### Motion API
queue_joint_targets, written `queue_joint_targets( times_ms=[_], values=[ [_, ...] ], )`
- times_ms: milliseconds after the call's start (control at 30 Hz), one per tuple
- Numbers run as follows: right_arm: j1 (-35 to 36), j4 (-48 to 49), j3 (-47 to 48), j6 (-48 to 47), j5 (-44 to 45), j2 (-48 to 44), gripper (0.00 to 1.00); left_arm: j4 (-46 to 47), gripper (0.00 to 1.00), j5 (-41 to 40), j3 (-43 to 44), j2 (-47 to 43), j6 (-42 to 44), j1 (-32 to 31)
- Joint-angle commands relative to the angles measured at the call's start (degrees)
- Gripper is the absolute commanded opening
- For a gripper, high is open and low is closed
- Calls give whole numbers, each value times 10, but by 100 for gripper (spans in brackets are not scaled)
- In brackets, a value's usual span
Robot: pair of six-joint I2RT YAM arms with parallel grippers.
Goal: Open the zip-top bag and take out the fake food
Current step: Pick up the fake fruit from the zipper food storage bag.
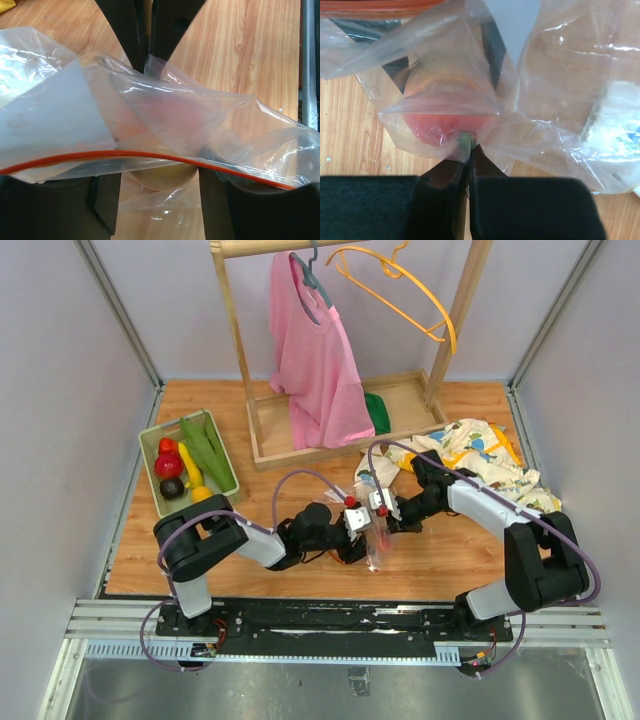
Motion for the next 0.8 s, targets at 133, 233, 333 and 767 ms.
queue_joint_targets(
  times_ms=[133, 233, 333, 767],
  values=[
    [-10, -4, 0, 22, -45, -18, 2, -30, 16, -51, -52, -71, -3, -12],
    [-10, 1, -3, 14, -30, -20, 1, -38, 16, -64, -67, -102, -15, -12],
    [-10, 6, -7, 5, -11, -21, 1, -49, 16, -68, -74, -126, -38, -12],
    [-11, 34, -30, 10, 37, -37, 1, -46, 14, -117, -145, -240, -253, -4]
  ],
)
